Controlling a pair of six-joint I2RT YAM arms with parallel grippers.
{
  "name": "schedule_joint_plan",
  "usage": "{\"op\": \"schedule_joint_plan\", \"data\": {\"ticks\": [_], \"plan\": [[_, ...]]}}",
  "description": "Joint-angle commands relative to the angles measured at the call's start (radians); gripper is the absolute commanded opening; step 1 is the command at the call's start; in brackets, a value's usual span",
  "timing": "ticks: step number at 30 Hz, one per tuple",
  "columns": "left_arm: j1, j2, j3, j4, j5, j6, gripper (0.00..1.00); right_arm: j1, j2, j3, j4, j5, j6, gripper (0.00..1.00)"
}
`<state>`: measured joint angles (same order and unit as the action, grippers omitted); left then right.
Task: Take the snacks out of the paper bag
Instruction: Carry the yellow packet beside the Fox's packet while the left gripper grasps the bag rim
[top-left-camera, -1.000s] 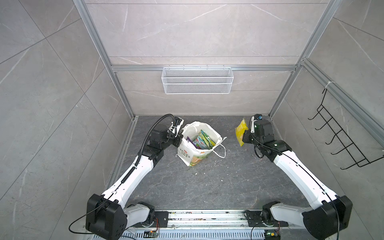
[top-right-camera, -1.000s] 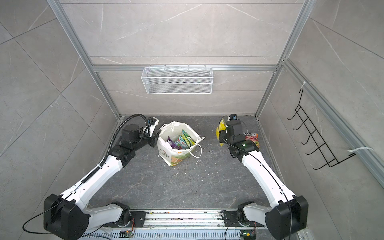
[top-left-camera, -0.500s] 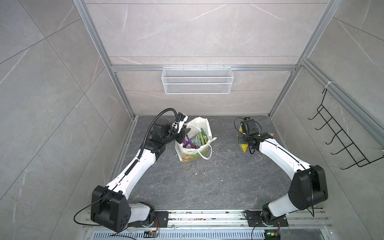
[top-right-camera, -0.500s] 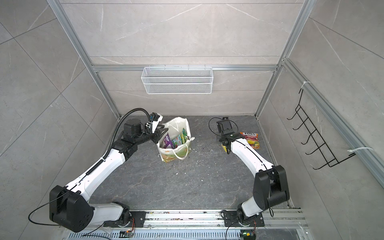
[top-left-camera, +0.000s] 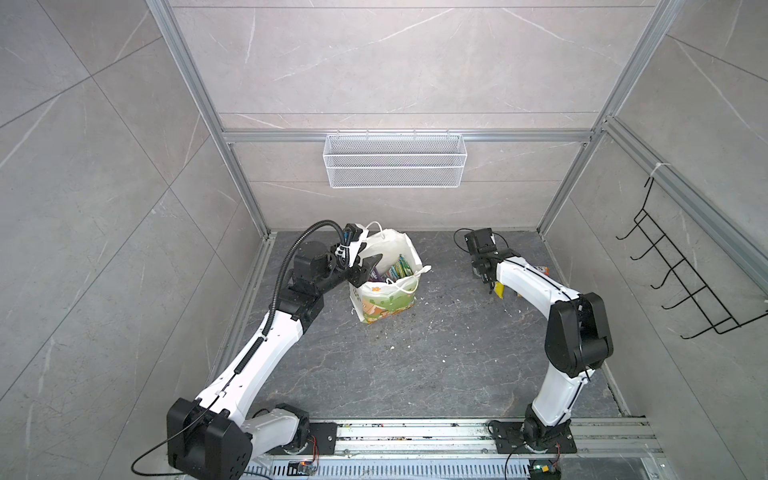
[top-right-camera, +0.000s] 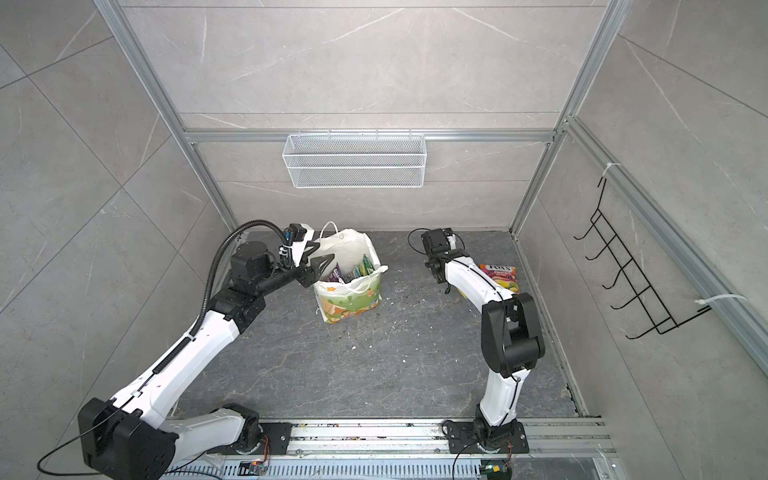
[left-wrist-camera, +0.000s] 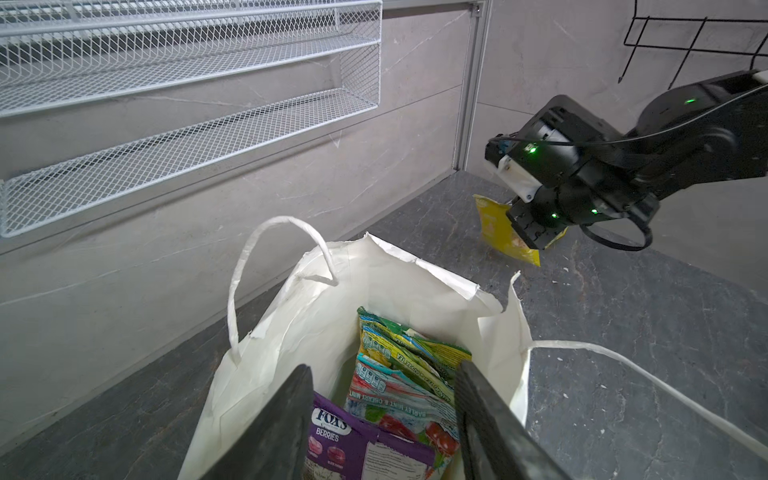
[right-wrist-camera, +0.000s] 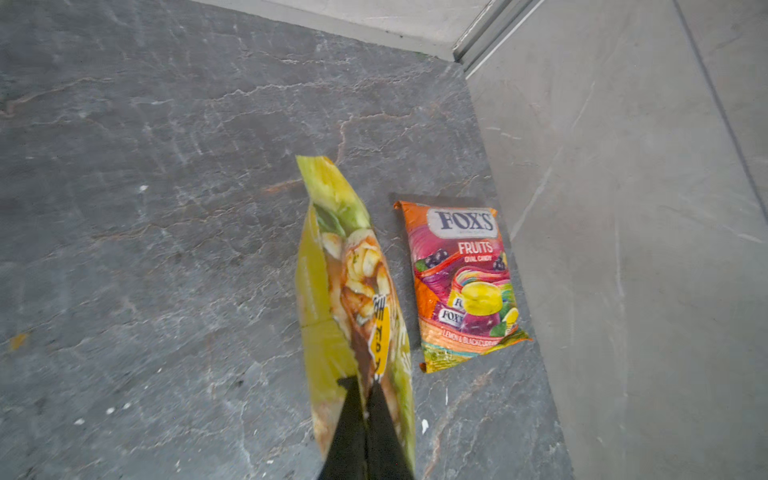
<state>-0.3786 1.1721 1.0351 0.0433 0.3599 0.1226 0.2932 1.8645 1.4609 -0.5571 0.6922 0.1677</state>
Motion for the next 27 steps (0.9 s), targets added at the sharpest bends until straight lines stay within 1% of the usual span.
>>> {"op": "schedule_joint_plan", "data": {"ticks": [1,6,9,13,15,16,19,22,27], "plan": [[0.0,-0.048,-0.038,0.074,-0.063,-0.082,0.59,-0.002,0.048,0.041,-0.022,0.109,-0.007,0.01],[-0.005,-0.061,-0.102,0.093,-0.091,-0.13,0.59,0.001,0.123,0.084,-0.033,0.147,-0.027,0.02],[-0.009,-0.054,-0.133,0.118,-0.091,-0.152,0.59,0.001,0.16,0.099,-0.034,0.173,-0.04,0.06],[-0.011,-0.03,-0.139,0.121,-0.09,-0.181,0.59,0.006,0.202,0.118,-0.047,0.206,-0.053,0.07],[-0.013,-0.027,-0.138,0.123,-0.091,-0.176,0.59,0.008,0.218,0.123,-0.048,0.219,-0.06,0.1],[-0.013,-0.03,-0.14,0.122,-0.095,-0.17,0.59,0.009,0.228,0.131,-0.052,0.225,-0.058,0.11],[-0.013,-0.042,-0.141,0.128,-0.108,-0.165,0.59,0.013,0.239,0.146,-0.082,0.221,-0.048,0.22],[-0.012,-0.048,-0.137,0.12,-0.11,-0.148,0.59,0.021,0.241,0.144,-0.081,0.224,-0.049,0.3],[-0.013,-0.06,-0.145,0.116,-0.12,-0.146,0.59,0.032,0.243,0.142,-0.096,0.222,-0.057,0.34]]}}
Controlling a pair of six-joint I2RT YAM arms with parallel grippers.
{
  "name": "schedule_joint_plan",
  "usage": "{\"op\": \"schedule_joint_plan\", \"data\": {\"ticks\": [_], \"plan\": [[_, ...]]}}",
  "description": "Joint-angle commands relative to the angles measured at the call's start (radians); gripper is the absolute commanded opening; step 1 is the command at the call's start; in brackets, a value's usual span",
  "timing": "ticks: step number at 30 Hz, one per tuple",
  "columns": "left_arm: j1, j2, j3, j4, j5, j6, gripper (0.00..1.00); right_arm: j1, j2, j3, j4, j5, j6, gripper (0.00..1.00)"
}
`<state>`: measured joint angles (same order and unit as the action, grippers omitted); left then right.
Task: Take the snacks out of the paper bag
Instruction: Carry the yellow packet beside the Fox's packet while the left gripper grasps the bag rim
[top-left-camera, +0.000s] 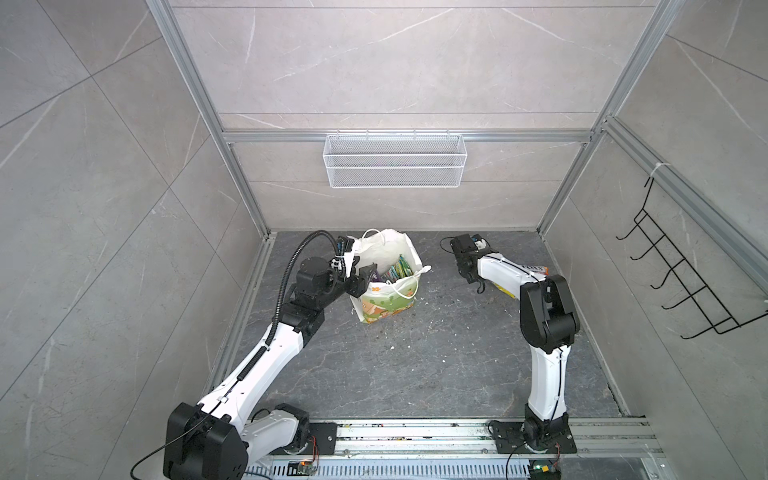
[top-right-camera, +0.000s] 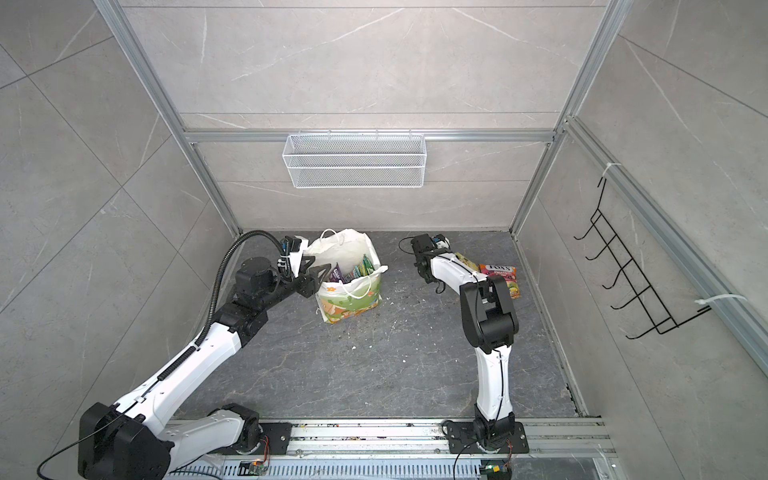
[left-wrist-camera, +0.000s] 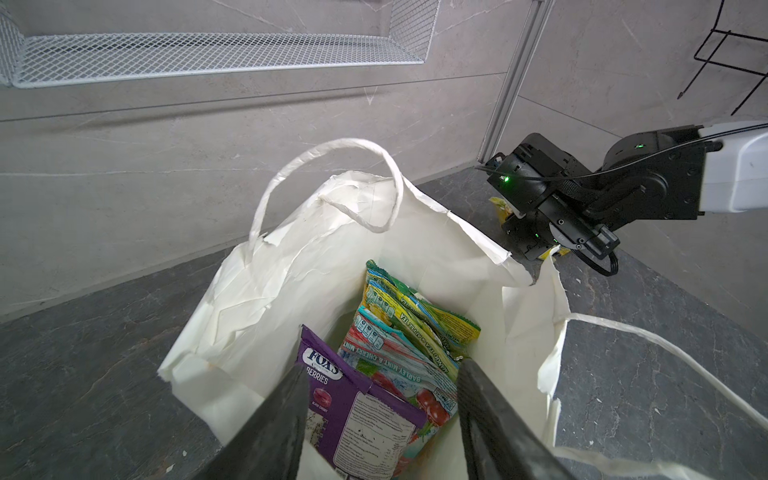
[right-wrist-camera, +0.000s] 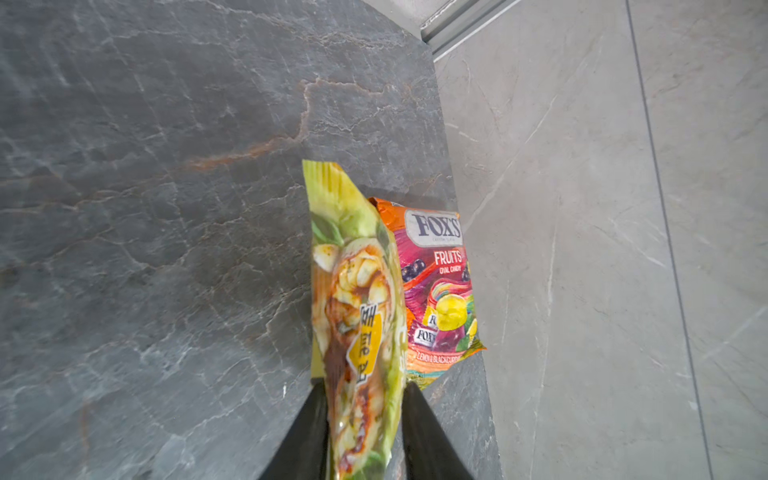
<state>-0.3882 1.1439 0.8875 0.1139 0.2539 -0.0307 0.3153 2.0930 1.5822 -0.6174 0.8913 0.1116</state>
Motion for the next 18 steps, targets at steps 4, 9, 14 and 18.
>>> {"op": "schedule_joint_plan", "data": {"ticks": [4,9,14,18], "plan": [[-0.003,-0.035,-0.004,0.034,-0.014,0.014,0.59,0.01,0.003,-0.017,-0.02,0.023,-0.005,0.38],[-0.003,-0.048,-0.018,0.036,-0.028,0.003,0.59,0.009,0.009,-0.031,-0.028,0.007,0.004,0.43],[-0.003,-0.056,-0.012,0.029,-0.036,0.005,0.59,0.004,-0.035,-0.044,-0.026,-0.14,0.035,0.47],[-0.002,-0.061,0.035,-0.008,0.002,0.008,0.6,0.005,-0.107,-0.042,-0.044,-0.228,0.044,0.53]]}}
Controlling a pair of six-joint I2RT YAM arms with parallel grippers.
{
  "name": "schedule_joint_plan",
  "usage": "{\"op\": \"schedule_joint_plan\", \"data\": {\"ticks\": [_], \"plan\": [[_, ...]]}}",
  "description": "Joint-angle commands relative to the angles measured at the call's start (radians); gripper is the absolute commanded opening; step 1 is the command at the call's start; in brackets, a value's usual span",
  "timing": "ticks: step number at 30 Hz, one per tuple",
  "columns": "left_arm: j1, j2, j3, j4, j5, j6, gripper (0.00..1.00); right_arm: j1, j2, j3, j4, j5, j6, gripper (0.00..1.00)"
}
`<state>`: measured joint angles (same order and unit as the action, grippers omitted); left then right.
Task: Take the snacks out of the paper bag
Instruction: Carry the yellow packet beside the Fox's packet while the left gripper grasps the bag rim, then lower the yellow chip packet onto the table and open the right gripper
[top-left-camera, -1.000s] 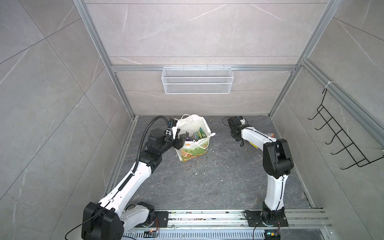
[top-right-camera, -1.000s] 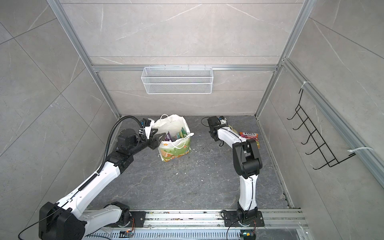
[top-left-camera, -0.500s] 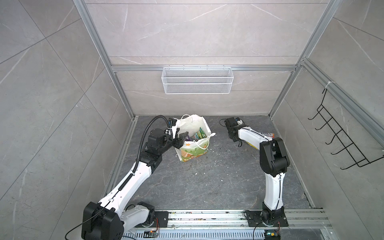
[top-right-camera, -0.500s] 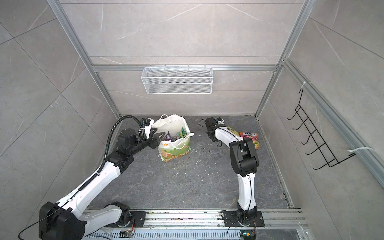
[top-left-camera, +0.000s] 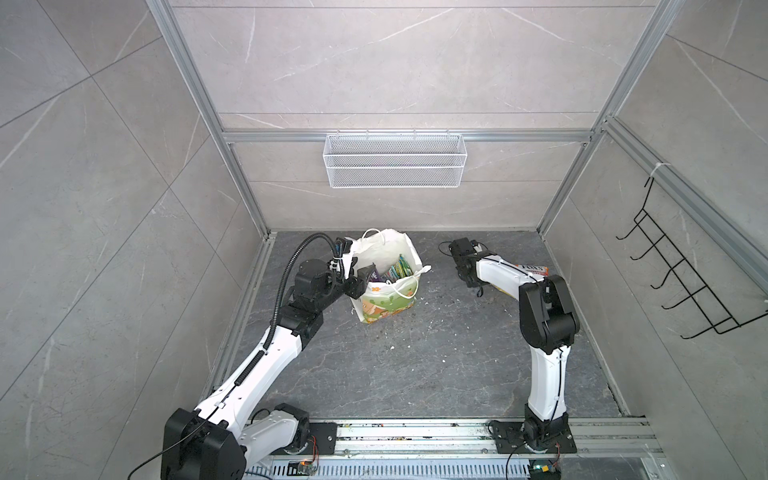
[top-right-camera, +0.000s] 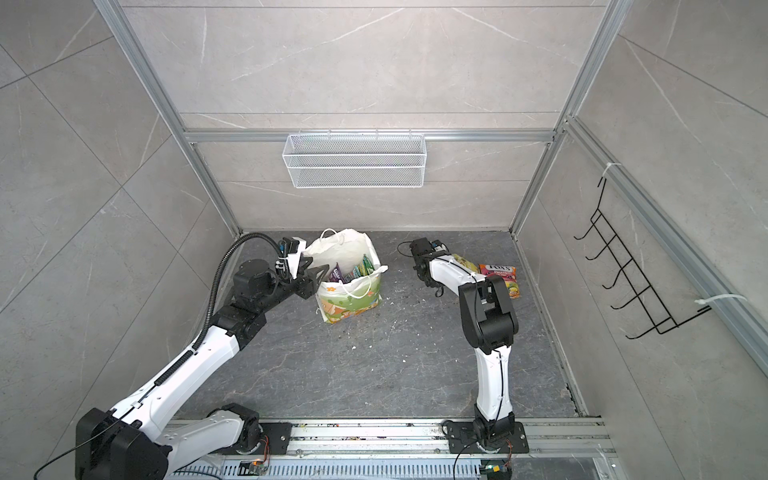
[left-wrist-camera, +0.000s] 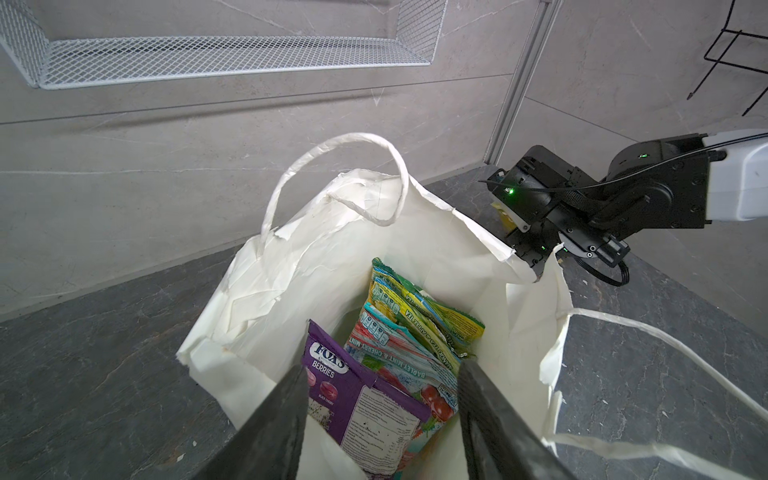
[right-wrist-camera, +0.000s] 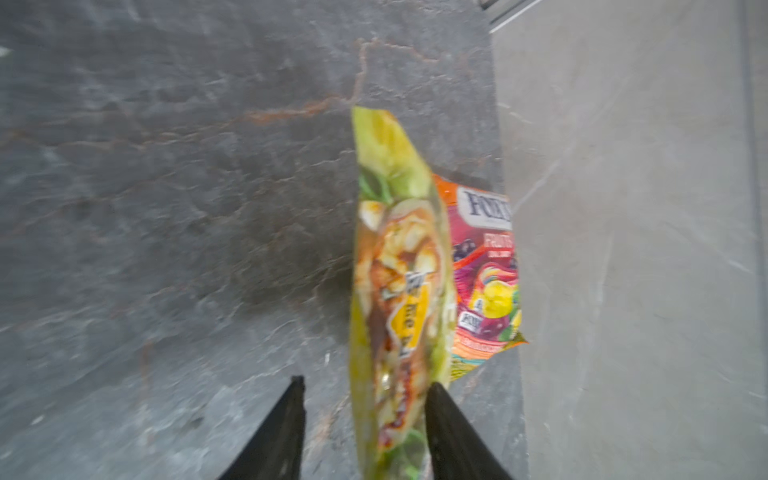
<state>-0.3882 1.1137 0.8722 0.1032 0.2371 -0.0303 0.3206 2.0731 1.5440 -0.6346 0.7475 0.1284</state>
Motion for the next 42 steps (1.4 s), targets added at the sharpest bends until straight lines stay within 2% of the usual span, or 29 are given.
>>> {"op": "schedule_joint_plan", "data": {"ticks": [1,8,12,14,17,22,25,32,38,42], "plan": [[-0.001,-0.03,0.069,-0.015,0.017,0.011,0.6,-0.001,-0.103,-0.004,-0.028,-0.105,0.022,0.54],[0.002,-0.02,0.113,-0.045,0.004,0.011,0.6,-0.006,-0.254,-0.059,-0.032,-0.293,0.035,0.54],[0.002,-0.003,0.113,-0.036,0.005,0.0,0.6,-0.117,-0.364,-0.151,0.051,-0.547,0.116,0.39],[0.002,0.005,0.116,-0.034,0.018,-0.005,0.6,-0.175,-0.376,-0.163,0.062,-0.61,0.142,0.32],[0.002,0.016,0.118,-0.037,0.023,0.001,0.6,-0.228,-0.35,-0.155,0.071,-0.62,0.154,0.28],[0.003,0.011,0.114,-0.045,0.019,0.001,0.6,-0.296,-0.266,-0.117,0.082,-0.641,0.157,0.27],[0.002,0.006,0.098,-0.047,0.011,0.009,0.6,-0.3,-0.221,-0.103,0.116,-0.625,0.134,0.28],[0.002,-0.009,0.07,-0.051,0.025,-0.007,0.6,-0.302,-0.137,-0.069,0.127,-0.675,0.111,0.29],[0.002,-0.035,0.055,-0.054,0.008,-0.002,0.6,-0.298,-0.109,-0.094,0.138,-0.711,0.1,0.28],[0.002,-0.033,0.042,-0.041,-0.001,-0.003,0.6,-0.295,-0.104,-0.099,0.119,-0.694,0.11,0.28]]}}
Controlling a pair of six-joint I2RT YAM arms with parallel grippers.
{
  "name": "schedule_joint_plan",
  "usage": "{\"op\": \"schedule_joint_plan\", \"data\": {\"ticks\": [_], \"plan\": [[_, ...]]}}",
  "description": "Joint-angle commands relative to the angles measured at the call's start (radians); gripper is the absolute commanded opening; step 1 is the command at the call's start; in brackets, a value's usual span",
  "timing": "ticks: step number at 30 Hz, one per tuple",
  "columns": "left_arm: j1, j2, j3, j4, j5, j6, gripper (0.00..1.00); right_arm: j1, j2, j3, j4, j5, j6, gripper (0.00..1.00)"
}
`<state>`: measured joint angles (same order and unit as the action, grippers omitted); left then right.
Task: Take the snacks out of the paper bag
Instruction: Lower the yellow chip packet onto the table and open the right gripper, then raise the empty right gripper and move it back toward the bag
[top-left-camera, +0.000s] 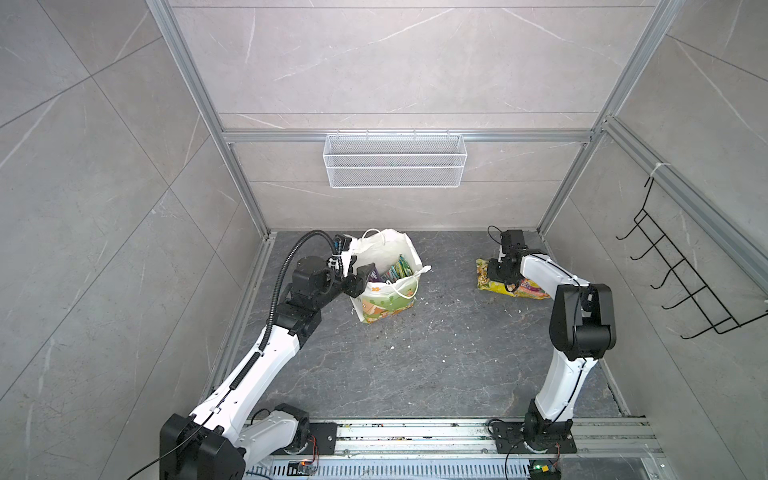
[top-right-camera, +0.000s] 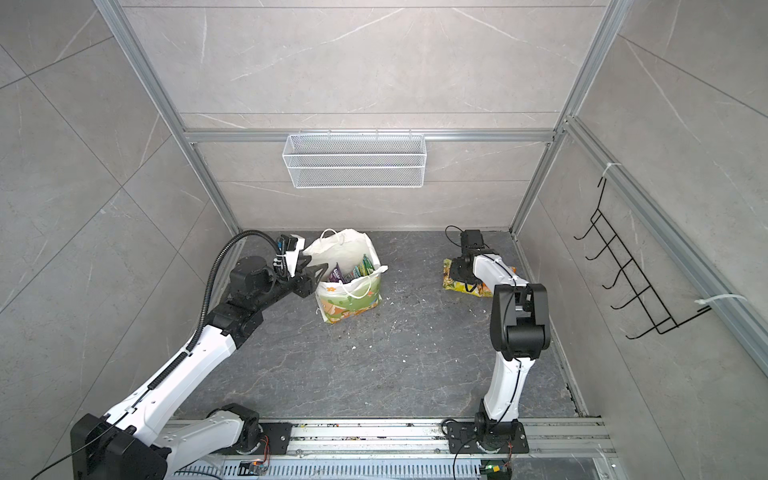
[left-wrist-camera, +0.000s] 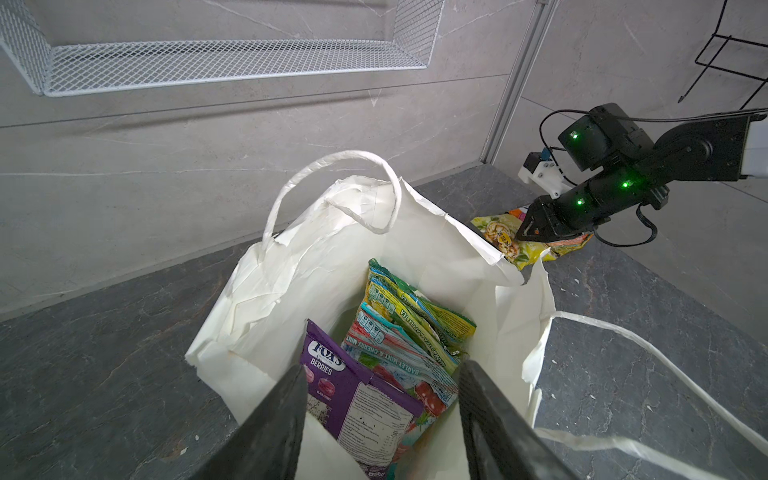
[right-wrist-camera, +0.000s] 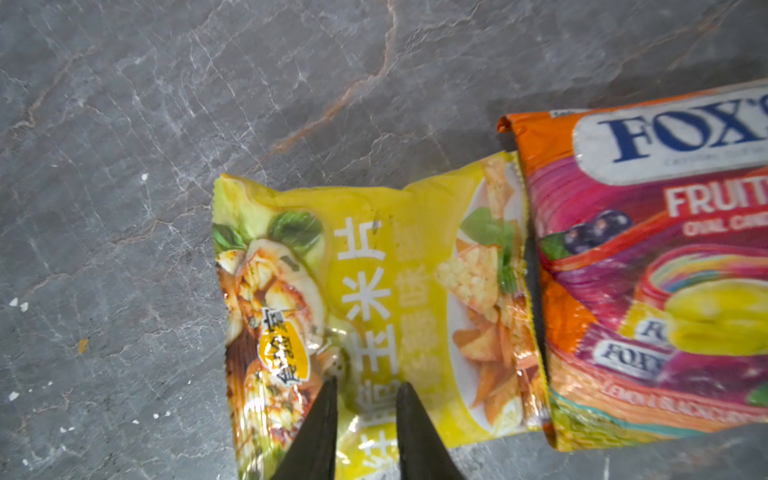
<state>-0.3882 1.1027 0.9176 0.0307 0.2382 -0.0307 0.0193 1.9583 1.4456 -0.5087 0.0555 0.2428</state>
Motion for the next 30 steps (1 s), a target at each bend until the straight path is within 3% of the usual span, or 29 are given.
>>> {"op": "schedule_joint_plan", "data": {"ticks": [1,6,12,16,20,25,30], "plan": [[0.002,-0.02,0.002,0.028,0.003,-0.005,0.6,0.006,0.006,-0.001,-0.013,0.004,-0.003,0.28],[0.002,-0.017,0.003,0.025,0.013,0.012,0.6,0.007,-0.041,-0.009,-0.005,0.003,-0.001,0.29],[0.002,-0.025,0.045,-0.005,0.008,0.034,0.6,0.01,-0.123,0.016,-0.029,-0.107,0.031,0.34],[0.015,-0.032,0.06,0.014,-0.06,0.021,0.65,0.018,-0.205,0.006,-0.032,-0.194,0.06,0.37],[0.051,-0.015,0.103,0.007,0.019,0.013,0.69,0.041,-0.319,-0.062,0.024,-0.291,0.051,0.38],[0.115,0.08,0.252,-0.081,0.173,0.014,0.73,0.084,-0.464,-0.224,0.158,-0.33,0.035,0.39],[0.128,0.223,0.454,-0.309,0.273,0.172,0.8,0.091,-0.572,-0.388,0.289,-0.368,0.042,0.39]]}}
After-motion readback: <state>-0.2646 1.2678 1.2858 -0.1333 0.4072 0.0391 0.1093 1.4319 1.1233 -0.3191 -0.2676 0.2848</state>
